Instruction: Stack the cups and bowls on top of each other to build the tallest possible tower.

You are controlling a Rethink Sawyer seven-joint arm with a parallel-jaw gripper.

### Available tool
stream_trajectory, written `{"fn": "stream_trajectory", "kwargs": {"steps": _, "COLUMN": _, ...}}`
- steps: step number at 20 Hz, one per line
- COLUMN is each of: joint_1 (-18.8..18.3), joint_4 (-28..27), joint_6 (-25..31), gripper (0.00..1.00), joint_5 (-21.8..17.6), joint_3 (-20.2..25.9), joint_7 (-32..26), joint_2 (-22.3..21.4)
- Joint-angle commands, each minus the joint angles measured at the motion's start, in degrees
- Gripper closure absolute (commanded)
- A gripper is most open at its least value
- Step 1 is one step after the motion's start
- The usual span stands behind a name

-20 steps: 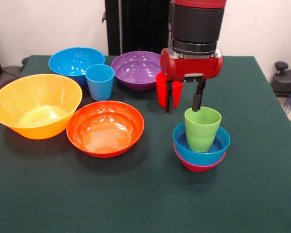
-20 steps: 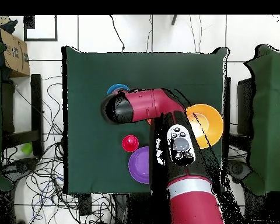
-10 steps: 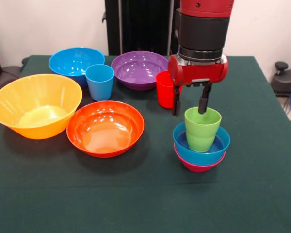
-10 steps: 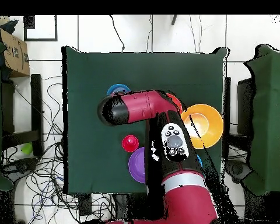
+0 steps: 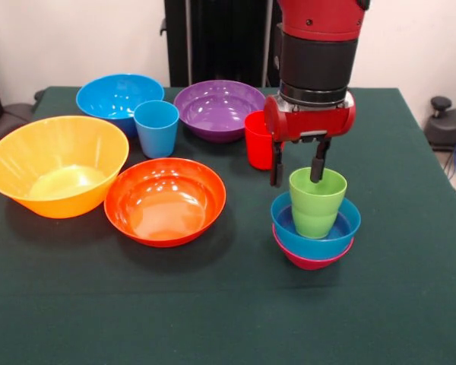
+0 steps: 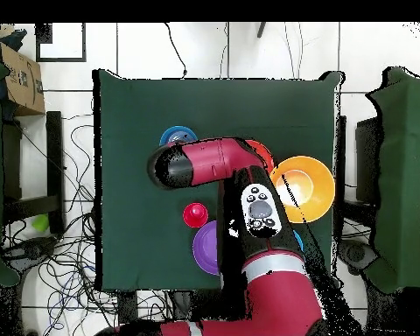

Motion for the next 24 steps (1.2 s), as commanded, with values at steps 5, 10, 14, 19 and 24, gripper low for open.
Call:
{"fn": "stream_trajectory", "kwargs": {"steps": 5, "joint_1": 0.6, "joint_4": -2.6, "joint_6": -2.3, "gripper": 0.0, "joint_5": -5.2, "joint_3": 1.3, "joint_7": -1.1, "joint_2": 4.7}}
{"fn": "stream_trajectory", "kwargs": {"steps": 10, "joint_1": 0.9, "joint_4": -3.4, "joint_6": -2.4, "gripper": 0.0, "joint_5": -5.4, "joint_3": 1.0, "joint_7": -1.0, "joint_2": 5.3}}
{"fn": "stream_trajectory", "kwargs": {"steps": 14, "joint_1": 1.1, "joint_4": -4.3, "joint_6": -2.6, "gripper": 0.0, "joint_5": -5.5, "joint_3": 0.7, "joint_7": -1.0, "joint_2": 6.0}}
{"fn": "stream_trajectory", "kwargs": {"steps": 19, "joint_1": 1.6, "joint_4": -6.0, "joint_6": -3.1, "gripper": 0.0, "joint_5": -5.9, "joint_3": 0.1, "joint_7": -0.7, "joint_2": 7.0}}
{"fn": "stream_trajectory", "kwargs": {"steps": 24, "joint_1": 2.3, "joint_4": -6.4, "joint_6": -4.0, "gripper": 0.0, "joint_5": -5.8, "joint_3": -0.6, "joint_7": 0.1, "joint_2": 8.0}}
